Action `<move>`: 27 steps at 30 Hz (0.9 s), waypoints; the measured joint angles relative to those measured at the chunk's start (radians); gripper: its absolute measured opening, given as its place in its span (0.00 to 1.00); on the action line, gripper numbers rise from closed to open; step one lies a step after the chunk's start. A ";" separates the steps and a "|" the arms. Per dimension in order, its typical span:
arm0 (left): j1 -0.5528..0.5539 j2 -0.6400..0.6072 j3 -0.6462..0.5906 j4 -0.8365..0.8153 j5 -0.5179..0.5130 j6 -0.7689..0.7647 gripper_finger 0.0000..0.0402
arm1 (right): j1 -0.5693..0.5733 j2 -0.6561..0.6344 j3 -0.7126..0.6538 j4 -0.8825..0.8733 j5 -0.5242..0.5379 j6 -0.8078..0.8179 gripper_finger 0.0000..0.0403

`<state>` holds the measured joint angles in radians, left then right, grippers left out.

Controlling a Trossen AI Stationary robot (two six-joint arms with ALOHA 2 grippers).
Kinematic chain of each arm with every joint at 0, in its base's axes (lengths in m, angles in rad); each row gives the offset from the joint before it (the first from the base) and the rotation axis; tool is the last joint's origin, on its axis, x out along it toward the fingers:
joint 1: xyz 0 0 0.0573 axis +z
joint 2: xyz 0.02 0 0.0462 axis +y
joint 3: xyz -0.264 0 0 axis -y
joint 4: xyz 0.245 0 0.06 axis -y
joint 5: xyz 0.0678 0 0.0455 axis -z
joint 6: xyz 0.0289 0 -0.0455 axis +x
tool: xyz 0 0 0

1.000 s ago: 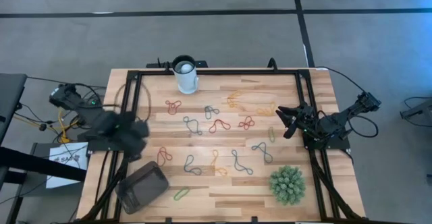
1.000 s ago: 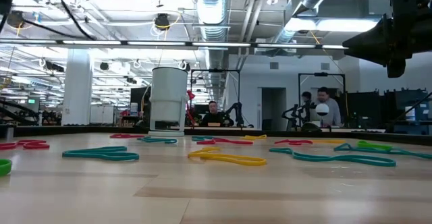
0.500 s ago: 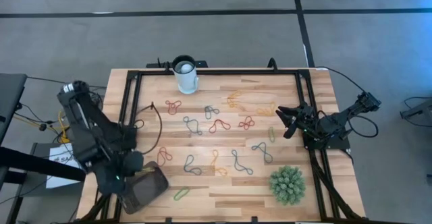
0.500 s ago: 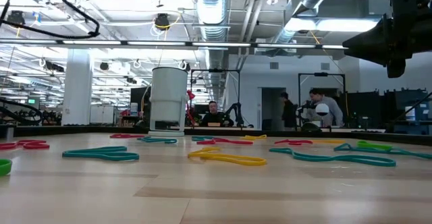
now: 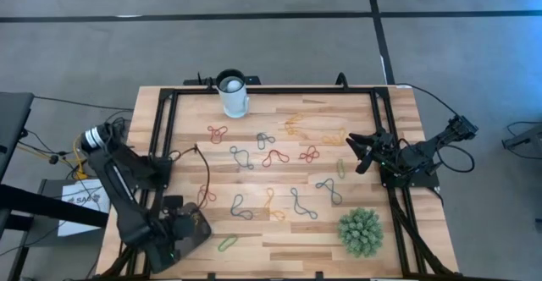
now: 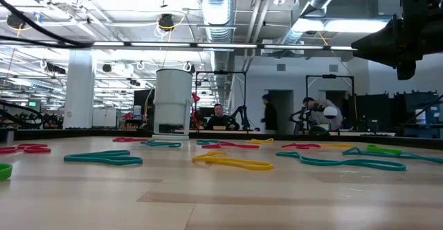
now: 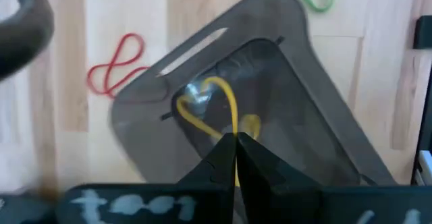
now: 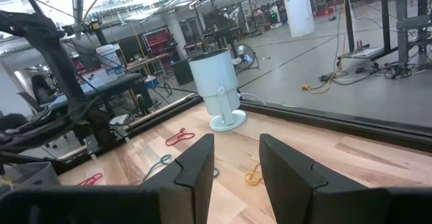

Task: Pick and place items into bin
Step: Put the yellow rubber band into the black bin

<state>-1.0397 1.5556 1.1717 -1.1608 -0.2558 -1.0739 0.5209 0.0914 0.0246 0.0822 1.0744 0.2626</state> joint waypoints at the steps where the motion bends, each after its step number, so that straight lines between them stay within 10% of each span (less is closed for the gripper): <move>1: 0.000 0.010 0.000 0.015 0.000 0.013 0.00 | 0.000 0.000 0.000 0.000 0.000 0.000 0.28; 27: 0.115 -0.078 -0.418 0.526 0.175 -0.069 0.15 | 0.000 0.000 0.000 0.008 0.000 0.000 0.28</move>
<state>-0.9252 1.4776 0.7532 -0.6351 -0.0808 -1.1429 0.5209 0.0914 0.0246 0.0902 1.0744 0.2626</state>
